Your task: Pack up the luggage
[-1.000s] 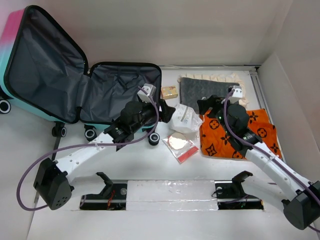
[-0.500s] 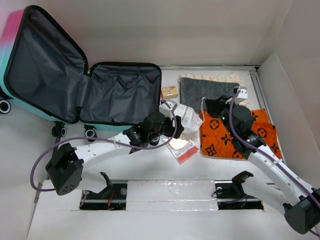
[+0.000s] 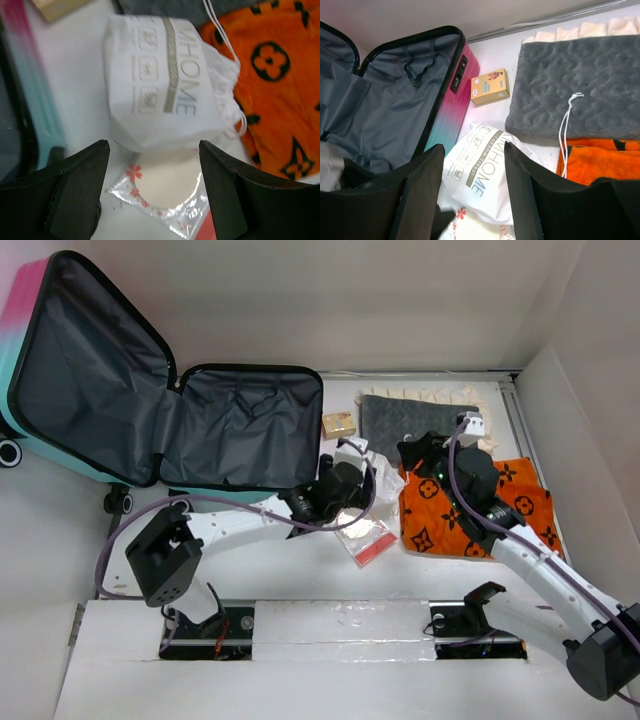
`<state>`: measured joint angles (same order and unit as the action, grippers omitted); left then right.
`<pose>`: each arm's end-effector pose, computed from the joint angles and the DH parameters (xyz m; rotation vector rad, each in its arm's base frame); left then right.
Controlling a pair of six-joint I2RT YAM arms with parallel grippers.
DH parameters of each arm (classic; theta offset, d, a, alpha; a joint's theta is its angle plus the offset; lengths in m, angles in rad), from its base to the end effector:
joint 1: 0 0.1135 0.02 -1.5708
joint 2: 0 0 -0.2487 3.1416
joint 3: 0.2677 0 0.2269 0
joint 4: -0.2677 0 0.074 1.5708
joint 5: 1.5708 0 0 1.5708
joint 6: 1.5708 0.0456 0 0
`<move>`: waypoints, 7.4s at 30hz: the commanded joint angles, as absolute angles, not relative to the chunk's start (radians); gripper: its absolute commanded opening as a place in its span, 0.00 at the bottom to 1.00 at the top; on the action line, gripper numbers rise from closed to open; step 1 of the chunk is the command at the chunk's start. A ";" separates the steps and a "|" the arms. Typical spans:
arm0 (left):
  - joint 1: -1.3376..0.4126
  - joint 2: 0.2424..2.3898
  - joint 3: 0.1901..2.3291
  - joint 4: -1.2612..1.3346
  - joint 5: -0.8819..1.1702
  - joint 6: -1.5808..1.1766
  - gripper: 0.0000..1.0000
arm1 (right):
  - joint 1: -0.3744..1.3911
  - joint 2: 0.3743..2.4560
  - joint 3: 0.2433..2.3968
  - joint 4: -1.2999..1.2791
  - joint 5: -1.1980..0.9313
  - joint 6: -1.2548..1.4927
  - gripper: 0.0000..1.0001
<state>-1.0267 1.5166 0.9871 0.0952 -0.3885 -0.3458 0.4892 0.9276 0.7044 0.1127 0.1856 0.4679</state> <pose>0.1862 -0.2744 0.2542 0.4289 1.9592 -0.5022 0.1943 0.0939 0.3095 0.1239 1.7064 0.5620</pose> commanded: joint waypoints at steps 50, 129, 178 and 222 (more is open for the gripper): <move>-0.388 1.333 1.206 0.293 0.009 -0.481 0.00 | 0.472 0.923 0.755 0.127 0.091 0.456 0.58; -1.068 2.010 1.641 -0.075 -0.844 0.172 0.00 | 0.374 0.525 0.824 -0.106 0.120 0.456 0.68; -0.726 1.983 1.848 -0.106 -0.384 -0.189 0.89 | 0.374 0.744 0.787 -0.014 0.041 0.456 0.11; -0.810 0.741 0.631 0.295 -0.333 -0.476 0.81 | 0.609 1.608 0.741 -0.011 -0.181 0.488 0.67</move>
<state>-0.8097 0.7830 0.6533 0.2584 -0.2836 -0.4656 0.5842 1.5623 0.7460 -0.0135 -0.1555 0.4721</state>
